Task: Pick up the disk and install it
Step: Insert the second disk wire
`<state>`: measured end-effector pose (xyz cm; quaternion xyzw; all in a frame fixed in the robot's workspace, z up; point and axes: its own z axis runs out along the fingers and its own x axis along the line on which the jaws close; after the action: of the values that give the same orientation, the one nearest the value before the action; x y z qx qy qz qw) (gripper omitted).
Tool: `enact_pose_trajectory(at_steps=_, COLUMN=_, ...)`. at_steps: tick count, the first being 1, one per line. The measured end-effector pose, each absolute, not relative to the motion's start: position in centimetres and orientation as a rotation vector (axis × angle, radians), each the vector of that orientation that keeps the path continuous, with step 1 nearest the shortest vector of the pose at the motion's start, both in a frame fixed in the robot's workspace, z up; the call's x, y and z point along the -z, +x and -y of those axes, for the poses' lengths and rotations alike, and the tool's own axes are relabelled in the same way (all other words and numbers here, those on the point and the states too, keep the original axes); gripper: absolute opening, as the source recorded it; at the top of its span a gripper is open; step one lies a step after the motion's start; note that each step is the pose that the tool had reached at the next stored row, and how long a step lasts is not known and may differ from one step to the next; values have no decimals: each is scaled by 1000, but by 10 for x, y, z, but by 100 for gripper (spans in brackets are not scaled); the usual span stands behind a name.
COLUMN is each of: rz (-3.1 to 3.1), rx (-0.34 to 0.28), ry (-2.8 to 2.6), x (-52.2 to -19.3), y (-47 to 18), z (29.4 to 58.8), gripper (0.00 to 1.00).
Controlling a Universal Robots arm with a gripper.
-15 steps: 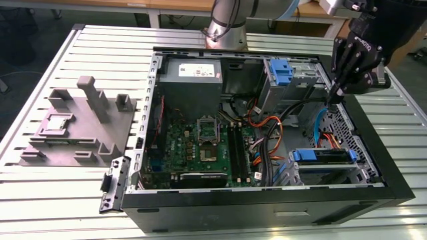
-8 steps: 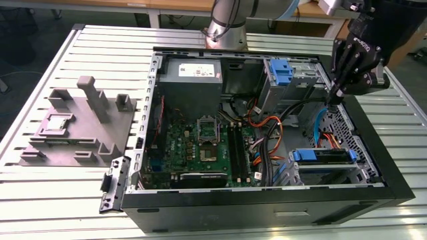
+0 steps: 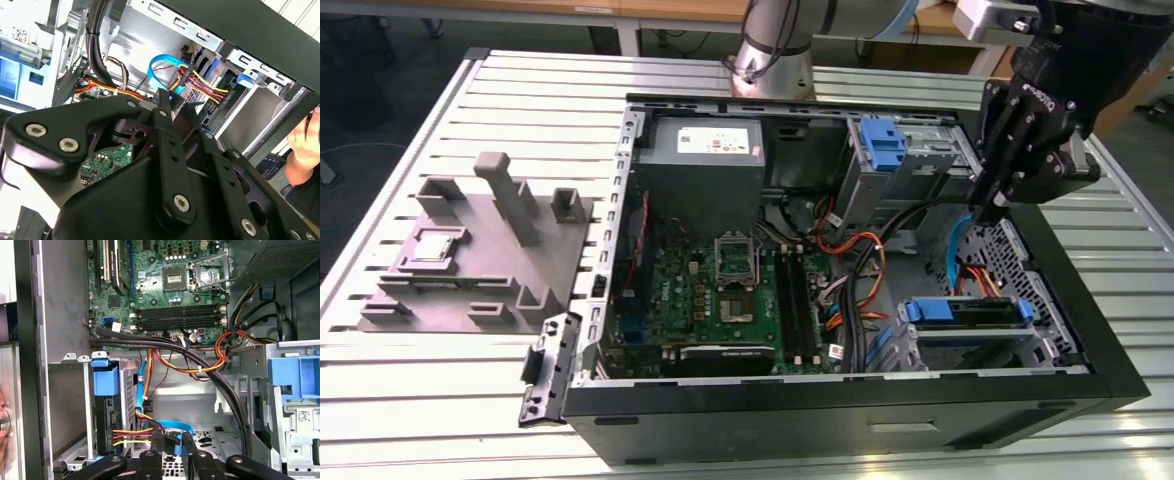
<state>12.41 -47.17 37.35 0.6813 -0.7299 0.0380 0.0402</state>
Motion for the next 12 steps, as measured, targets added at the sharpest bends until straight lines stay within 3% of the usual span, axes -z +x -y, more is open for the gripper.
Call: enact_pose_trajectory(at_steps=12, rz=2237, rx=-115, ry=2088, x=-377, y=124, z=465, gripper=30)
